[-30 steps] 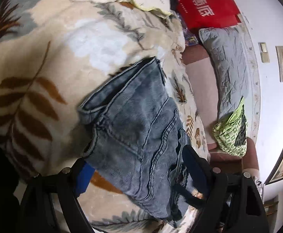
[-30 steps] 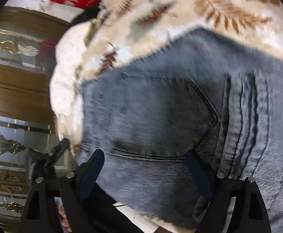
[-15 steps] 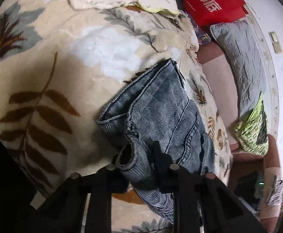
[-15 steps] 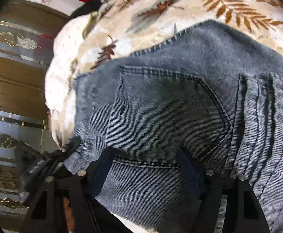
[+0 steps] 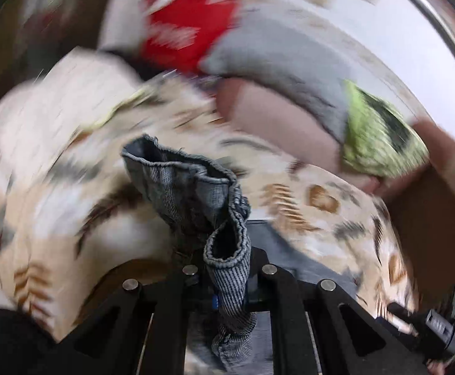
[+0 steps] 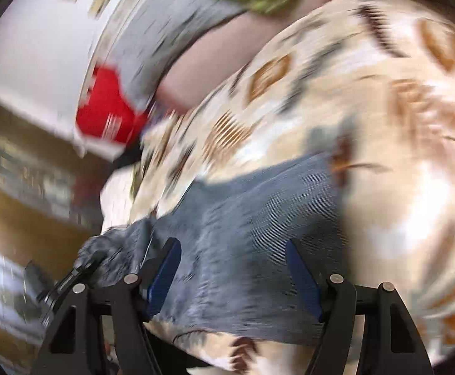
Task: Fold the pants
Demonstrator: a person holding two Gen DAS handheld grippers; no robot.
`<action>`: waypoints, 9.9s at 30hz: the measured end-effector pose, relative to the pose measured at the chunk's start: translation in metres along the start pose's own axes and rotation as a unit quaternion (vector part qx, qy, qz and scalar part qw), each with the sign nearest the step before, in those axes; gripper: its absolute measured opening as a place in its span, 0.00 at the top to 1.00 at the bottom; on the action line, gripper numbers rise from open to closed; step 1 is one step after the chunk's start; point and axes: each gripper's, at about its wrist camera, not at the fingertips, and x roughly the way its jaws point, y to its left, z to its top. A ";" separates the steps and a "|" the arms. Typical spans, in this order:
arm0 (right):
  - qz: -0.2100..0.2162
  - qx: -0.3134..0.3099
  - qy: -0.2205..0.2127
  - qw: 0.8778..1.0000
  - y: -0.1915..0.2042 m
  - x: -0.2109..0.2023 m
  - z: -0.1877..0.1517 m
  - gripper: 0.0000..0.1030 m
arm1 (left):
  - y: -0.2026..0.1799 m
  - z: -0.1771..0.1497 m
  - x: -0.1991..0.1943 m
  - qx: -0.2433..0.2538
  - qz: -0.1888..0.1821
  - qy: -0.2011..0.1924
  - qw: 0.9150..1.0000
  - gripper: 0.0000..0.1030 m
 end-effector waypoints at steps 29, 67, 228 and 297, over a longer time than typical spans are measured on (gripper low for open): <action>0.032 0.051 0.045 0.997 -0.032 -0.017 -0.025 0.25 | -0.034 -0.062 0.016 0.133 -0.030 0.086 0.987 0.19; -0.022 0.049 -0.010 0.999 0.036 -0.020 -0.036 0.96 | -0.010 -0.071 0.037 0.094 -0.052 0.079 0.991 0.17; -0.027 0.024 0.104 0.994 -0.054 0.041 0.017 0.23 | 0.014 -0.056 0.132 -0.093 -0.230 0.311 0.918 0.13; -0.177 -0.243 0.003 0.954 0.080 0.114 0.054 0.48 | 0.002 0.012 0.133 0.057 0.023 0.125 0.990 0.22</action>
